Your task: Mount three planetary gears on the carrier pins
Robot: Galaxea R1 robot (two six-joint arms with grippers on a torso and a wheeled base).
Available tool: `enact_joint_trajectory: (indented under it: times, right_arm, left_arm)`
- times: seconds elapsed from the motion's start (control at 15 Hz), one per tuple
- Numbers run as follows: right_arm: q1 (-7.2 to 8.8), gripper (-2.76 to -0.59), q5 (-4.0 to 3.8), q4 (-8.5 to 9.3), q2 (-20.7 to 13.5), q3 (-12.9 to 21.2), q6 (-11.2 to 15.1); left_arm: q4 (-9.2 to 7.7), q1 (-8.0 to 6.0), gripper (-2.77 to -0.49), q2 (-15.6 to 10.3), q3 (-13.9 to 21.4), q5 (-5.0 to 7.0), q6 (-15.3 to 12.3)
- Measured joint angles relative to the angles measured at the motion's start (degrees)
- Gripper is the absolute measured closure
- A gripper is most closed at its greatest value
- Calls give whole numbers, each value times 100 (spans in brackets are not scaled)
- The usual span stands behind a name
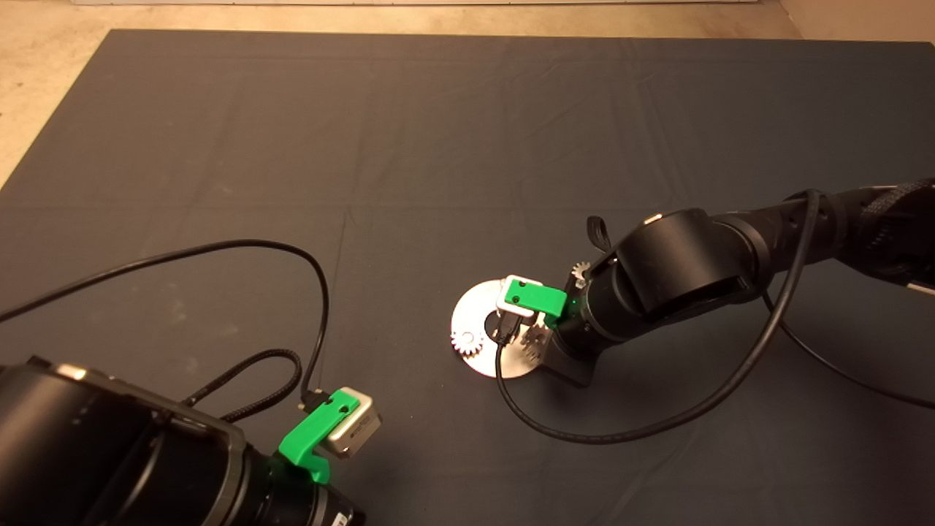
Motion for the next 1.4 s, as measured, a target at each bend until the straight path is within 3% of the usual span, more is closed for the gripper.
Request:
enact_joint_trajectory:
  times: [0.33, 0.67, 1.4]
  right_arm:
    - [-52, -84, 3, 1, 0, -46, -29]
    - [-31, -83, 35, 59, 2, -140, -193]
    - [9, -84, 68, 166, 0, -234, -258]
  left_arm:
    - [0, 0, -165, -5, 0, -16, 2]
    - [0, 0, -165, -146, 0, -17, 2]
    - [-1, 0, -165, -143, 0, -60, 2]
